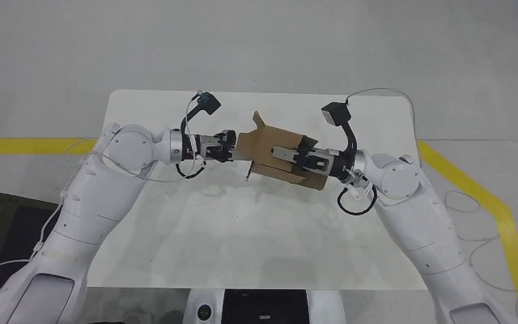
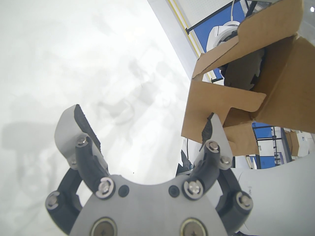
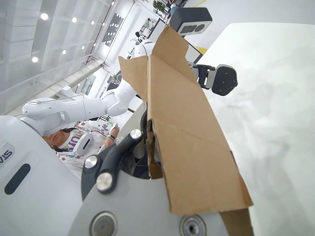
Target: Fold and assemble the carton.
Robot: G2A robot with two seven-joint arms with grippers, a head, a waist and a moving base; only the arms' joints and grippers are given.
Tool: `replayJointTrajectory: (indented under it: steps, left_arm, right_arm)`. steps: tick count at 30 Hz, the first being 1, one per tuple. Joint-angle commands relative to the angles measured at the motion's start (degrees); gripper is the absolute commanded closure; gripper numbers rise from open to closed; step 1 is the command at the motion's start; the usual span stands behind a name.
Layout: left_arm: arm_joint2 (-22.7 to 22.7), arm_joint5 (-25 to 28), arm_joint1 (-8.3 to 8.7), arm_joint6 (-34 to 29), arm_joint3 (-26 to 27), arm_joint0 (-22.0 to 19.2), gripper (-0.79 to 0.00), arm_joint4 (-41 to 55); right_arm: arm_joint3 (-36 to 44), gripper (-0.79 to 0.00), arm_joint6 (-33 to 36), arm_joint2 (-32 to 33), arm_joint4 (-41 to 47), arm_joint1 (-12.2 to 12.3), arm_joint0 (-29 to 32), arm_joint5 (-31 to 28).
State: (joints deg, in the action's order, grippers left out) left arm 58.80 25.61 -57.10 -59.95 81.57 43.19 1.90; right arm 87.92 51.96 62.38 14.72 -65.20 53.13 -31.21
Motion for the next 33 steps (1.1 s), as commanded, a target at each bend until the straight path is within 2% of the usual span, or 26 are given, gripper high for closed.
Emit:
replayJointTrajectory:
  steps: [1, 33]
  left_arm:
    - [-0.05, -0.09, -0.04, 0.06, 0.11, -0.07, -0.785, 0.17]
    - [0.76, -1.00, -0.21, -0.12, -1.00, -0.72, -0.785, 2.98]
  right_arm:
    - [-0.03, 0.000, 0.22, -0.57, 0.09, -0.11, -0.16, -0.08]
    - [0.73, 0.000, 3.48, -2.11, 2.80, -0.22, 0.57, -1.43]
